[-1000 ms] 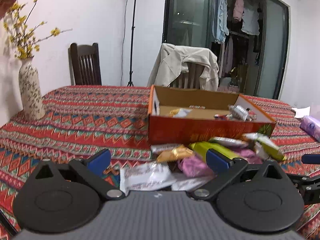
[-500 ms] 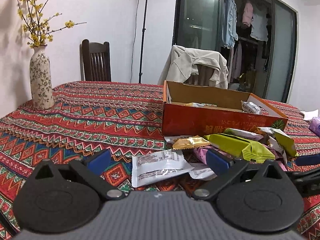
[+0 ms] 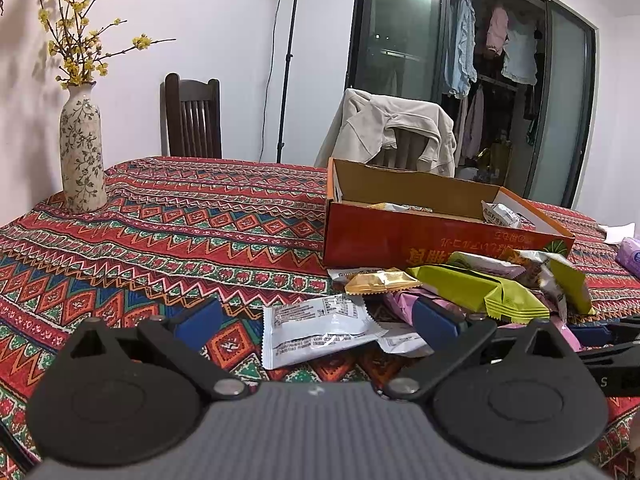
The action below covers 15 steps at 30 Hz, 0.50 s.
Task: Organize snacks
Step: 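Grasp the pink packet with the right tool from the pile, then carry the pink packet toward the box while the left tool grasps a white packet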
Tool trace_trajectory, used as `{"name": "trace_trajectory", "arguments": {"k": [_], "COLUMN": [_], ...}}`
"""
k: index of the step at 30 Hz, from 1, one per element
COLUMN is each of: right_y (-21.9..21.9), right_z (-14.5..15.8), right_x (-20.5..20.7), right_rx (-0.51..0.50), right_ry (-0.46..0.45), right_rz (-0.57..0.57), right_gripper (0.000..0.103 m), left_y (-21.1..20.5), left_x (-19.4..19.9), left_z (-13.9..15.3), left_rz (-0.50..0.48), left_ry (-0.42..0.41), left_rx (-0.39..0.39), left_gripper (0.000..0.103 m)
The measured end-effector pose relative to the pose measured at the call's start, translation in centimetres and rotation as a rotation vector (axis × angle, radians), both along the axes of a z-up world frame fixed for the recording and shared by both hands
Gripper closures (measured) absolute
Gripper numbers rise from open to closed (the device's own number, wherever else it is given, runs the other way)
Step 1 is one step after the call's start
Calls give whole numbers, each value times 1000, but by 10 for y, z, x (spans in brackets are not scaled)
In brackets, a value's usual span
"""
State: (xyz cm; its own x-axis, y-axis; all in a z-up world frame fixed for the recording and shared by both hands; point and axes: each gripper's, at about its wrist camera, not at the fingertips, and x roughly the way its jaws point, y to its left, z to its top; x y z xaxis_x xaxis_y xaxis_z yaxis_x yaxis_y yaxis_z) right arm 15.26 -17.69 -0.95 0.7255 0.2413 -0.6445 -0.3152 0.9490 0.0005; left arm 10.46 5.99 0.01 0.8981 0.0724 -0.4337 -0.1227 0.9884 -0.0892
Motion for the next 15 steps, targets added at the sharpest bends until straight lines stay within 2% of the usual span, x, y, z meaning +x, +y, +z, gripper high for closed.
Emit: {"name": "trace_trajectory", "arguments": {"k": [7,15], "right_y": [-5,-15], "right_z": [3,18], "right_x": [-11,-29], "right_rx": [19,75], "right_ry": [-57,-236], "right_rz": [-3,-30], "right_gripper": [42,42], "left_y": [0,0], "left_x": [-1,-5], "left_z": [-1,3], "left_rz": [7,20], "left_ry": [3,-4], "left_rx": [3,7], "left_gripper": [0,0]}}
